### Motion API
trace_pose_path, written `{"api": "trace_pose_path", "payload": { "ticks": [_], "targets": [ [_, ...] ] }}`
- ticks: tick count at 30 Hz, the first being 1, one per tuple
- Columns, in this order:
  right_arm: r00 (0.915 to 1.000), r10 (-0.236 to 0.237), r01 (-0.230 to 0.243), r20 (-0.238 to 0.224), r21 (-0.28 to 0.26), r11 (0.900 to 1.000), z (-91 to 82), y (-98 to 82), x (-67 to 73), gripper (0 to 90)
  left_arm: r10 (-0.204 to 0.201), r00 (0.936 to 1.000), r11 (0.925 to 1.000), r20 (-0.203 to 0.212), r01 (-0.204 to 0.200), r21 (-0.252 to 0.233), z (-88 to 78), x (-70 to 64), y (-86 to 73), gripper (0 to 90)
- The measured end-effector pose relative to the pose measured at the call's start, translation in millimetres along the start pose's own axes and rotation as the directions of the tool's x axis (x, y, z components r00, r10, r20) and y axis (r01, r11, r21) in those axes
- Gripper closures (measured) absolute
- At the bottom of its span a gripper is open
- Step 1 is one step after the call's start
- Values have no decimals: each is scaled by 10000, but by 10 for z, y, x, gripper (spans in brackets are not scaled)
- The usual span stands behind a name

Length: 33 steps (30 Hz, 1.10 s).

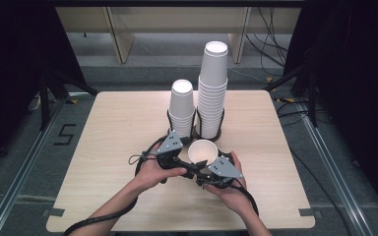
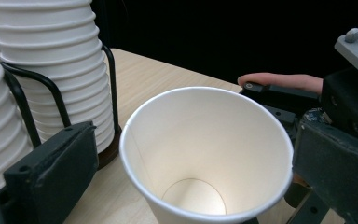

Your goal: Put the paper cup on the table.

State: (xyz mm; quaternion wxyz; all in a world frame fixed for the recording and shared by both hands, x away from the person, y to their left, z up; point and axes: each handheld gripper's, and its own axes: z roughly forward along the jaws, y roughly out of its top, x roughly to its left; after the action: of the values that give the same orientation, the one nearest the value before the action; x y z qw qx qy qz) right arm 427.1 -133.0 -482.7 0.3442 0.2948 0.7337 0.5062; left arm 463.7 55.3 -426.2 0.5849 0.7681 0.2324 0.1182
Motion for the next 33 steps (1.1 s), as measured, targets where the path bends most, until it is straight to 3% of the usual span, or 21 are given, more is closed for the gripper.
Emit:
{"api": "trace_pose_path", "payload": {
  "ticks": [9,15,33],
  "targets": [
    [9996,-293,293,19,-158,9994,3,46,1,154,-8,10000,9993,38,6,369,38,-18,-17,0],
    [9995,31,-30,-311,37,10000,5,52,52,154,11,10000,9986,95,-16,520,63,-9,-28,0],
    [9992,-8,10,-400,68,10000,10,45,74,154,-29,9997,9969,263,9,785,149,8,-73,0]
  ]
}}
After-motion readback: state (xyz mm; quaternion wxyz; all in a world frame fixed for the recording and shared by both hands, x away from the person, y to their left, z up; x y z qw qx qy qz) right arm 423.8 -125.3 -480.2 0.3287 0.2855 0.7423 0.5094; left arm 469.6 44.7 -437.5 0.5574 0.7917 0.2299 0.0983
